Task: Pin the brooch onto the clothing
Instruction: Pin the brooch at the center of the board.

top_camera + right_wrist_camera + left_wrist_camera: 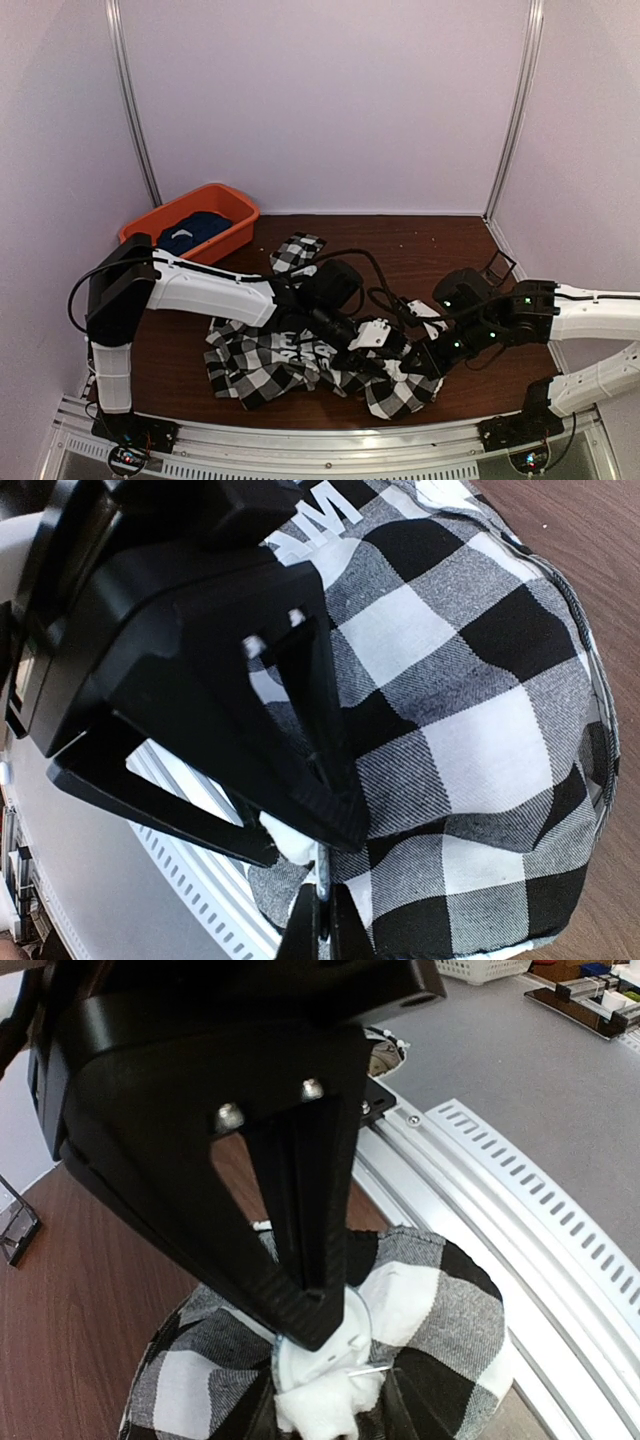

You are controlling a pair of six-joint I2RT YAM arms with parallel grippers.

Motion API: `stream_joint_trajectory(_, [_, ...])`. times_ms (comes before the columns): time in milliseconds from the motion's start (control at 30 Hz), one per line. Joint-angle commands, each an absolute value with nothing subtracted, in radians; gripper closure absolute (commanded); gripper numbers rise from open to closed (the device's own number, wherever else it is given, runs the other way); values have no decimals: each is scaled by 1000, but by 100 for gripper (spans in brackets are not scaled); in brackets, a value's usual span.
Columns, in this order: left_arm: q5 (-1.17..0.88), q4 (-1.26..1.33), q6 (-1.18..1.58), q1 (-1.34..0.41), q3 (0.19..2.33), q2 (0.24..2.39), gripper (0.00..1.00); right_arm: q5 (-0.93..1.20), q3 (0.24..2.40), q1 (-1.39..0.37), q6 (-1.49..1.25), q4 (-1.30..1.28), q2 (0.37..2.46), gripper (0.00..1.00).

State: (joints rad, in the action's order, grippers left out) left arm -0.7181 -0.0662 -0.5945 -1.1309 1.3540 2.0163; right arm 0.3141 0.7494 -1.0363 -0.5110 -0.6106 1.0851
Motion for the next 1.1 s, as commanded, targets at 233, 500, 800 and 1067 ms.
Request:
stream_joint_trajectory(233, [-728,-58,-583,-1124,1381,2039,63,334,776,-1038,-484,-616,1097,100])
stream_joint_trajectory(500, [-742,-64,-566,-1123,1396,2049,75,340,779,-1038,-478,-611,1097,100])
stream_joint_trajectory(800, [-745,-80,-554,-1124,1410,2063,93,341,790,-1038,-470,-613,1096,100])
stream_joint_trajectory(1067, [-752,-99,-551,-1124,1416,2066,100,292,807,-1038,-462,-649,1079,100])
